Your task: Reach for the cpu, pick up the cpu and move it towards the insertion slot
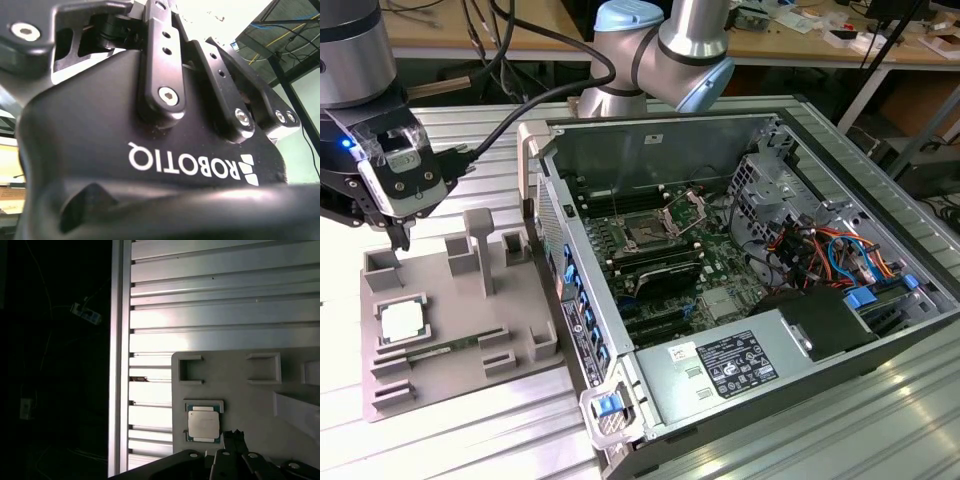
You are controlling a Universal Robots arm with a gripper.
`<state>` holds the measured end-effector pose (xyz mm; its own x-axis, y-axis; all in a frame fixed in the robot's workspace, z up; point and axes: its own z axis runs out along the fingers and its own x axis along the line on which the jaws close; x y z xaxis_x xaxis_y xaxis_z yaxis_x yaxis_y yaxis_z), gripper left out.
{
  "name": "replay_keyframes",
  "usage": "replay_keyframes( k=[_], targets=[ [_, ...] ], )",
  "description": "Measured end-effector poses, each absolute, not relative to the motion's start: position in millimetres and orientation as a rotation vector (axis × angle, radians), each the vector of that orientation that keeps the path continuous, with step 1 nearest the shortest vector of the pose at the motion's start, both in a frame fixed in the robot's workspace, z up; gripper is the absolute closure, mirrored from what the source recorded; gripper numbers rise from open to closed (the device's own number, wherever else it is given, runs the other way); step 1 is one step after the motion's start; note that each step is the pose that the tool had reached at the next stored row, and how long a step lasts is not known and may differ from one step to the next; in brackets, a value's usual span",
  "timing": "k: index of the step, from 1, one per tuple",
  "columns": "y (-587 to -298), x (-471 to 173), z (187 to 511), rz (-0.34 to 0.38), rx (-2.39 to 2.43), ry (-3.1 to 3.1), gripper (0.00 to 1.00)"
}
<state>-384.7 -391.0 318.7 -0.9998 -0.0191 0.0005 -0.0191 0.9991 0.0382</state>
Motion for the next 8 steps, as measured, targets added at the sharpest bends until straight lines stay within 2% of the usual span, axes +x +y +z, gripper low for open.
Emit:
replay_keyframes(
  k=[8],
  targets=[
    [-391.0,-384.9,316.5,-0.060,0.030,-3.140,0.89]
  ],
)
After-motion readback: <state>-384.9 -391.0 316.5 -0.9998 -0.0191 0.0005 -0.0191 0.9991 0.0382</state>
